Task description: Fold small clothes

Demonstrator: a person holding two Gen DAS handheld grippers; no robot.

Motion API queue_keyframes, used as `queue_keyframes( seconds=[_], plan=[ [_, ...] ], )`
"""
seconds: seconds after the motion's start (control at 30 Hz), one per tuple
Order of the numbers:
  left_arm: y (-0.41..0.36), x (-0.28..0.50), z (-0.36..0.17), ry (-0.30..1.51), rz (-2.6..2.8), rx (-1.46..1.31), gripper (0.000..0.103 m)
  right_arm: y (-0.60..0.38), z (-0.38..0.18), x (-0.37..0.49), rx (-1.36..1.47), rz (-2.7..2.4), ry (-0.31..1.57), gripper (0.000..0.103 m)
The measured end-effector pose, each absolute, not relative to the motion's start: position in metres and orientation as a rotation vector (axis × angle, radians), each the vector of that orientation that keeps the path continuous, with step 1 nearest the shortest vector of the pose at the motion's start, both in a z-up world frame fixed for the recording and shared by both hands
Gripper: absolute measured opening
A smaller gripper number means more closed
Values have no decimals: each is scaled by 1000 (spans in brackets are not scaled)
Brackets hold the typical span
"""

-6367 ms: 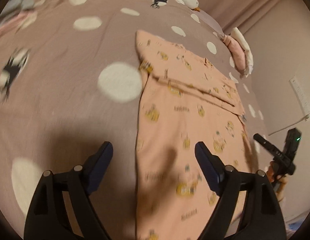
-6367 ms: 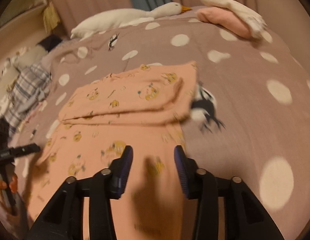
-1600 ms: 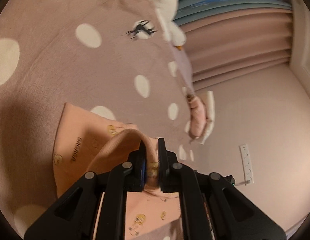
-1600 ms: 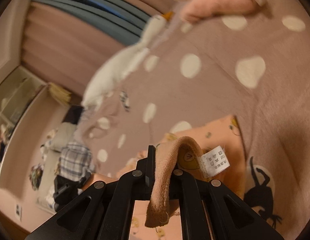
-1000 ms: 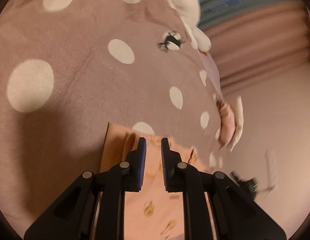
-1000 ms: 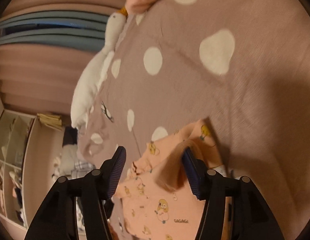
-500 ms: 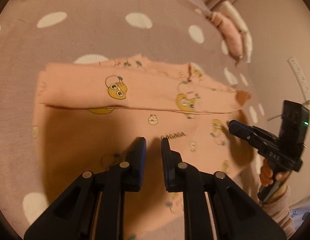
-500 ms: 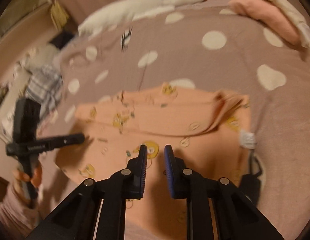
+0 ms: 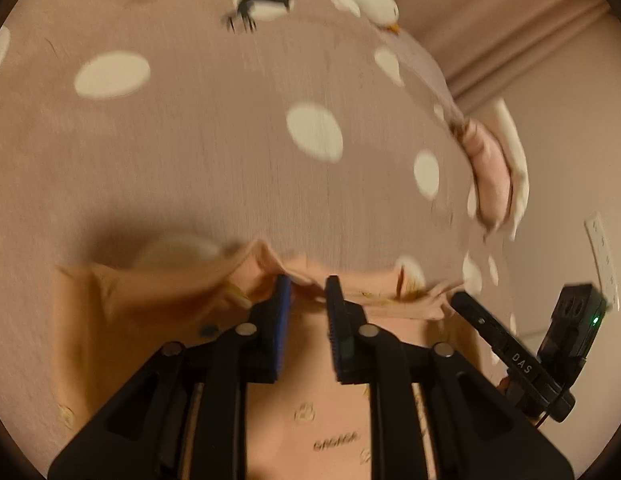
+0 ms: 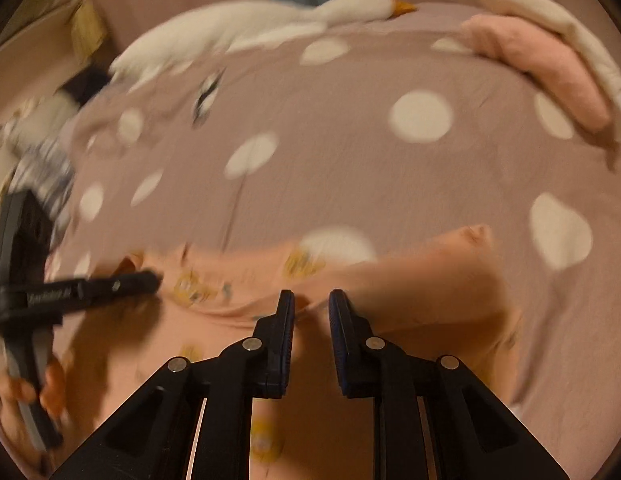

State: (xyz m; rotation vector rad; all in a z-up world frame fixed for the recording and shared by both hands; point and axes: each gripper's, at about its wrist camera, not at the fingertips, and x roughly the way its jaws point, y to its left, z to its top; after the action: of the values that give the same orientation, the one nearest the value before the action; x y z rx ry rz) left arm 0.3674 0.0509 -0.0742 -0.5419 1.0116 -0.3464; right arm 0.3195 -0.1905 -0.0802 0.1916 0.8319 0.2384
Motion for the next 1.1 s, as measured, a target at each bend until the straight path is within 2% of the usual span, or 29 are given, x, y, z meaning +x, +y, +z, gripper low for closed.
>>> queue_keyframes(
  seconds=[0.07, 0.13, 0.4, 0.6, 0.77, 0.97, 1.1],
  plan=[
    [56, 366, -67, 992, -337, -546, 35, -205, -72, 320, 265, 227, 801, 21],
    [60, 357, -59, 973, -337, -515, 39, -213, -66, 311, 284, 237, 781, 21],
    [60, 299, -73, 1031, -362, -296, 39, -225, -62, 252, 180, 297, 785, 21],
    [71, 249, -90, 1054, -385, -233, 39, -218, -86, 206, 80, 338, 869, 21],
    [82, 202, -94, 1052, -414, -236, 39, -214, -115, 174, -62, 261, 969, 21],
    [109, 163, -96, 1069, -424, -349, 39, -234, -109, 151, -4, 224, 987, 21],
    [122, 148, -89, 1037, -401, -406, 49, -245, -105, 137, 78, 229, 960, 21]
  ],
)
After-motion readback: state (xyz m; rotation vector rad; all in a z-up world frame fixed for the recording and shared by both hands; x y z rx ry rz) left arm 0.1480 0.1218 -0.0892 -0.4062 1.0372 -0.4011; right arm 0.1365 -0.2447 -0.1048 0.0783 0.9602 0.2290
